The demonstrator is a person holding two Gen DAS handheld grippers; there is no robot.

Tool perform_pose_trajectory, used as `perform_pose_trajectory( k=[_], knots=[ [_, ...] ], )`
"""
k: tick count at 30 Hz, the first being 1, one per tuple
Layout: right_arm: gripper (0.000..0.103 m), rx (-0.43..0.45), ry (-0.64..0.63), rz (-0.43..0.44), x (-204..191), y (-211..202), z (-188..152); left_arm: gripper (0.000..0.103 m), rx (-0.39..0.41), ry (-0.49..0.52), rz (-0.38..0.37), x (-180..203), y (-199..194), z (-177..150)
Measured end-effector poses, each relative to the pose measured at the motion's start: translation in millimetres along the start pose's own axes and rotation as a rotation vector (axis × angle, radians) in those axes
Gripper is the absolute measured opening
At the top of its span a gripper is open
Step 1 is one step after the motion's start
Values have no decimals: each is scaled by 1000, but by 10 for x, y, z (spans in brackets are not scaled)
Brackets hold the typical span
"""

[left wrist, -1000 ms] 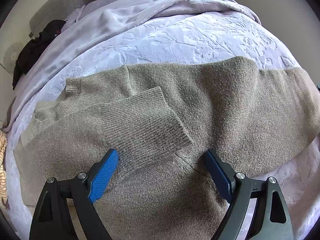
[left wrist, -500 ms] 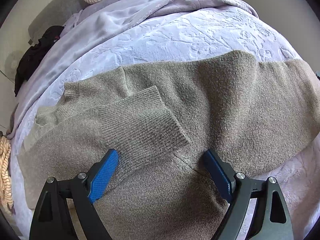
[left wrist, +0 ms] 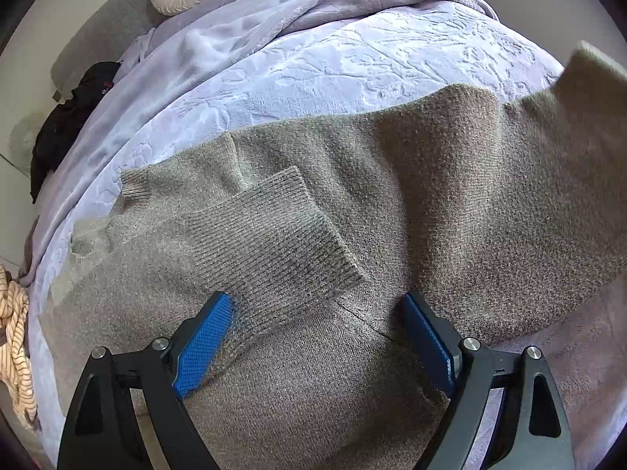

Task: Fold small clothes
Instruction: 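Fold the held sleeve across the sweater body toward the left gripper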

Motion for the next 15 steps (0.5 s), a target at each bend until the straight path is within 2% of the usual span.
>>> perform_pose_trajectory(
  k=[8,15],
  knots=[
    [8,-110,-195,-15,-787,396,-378,89,-24,-13,-99,-201,-216,-18],
    [8,-245,-317,-31,-1265,931,-1100,89,28,-69,-119,-875,-538,-114]
  ],
)
Point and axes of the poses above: each gripper's, at about its wrist camera, not at the fingertips, and y roughly the way its jaws point, x to its right, z to its top, the point moved 10 cm from there along y, roughly the way its jaws point, and after that the axes turned 1 degree about z, right-handed, at the moved point
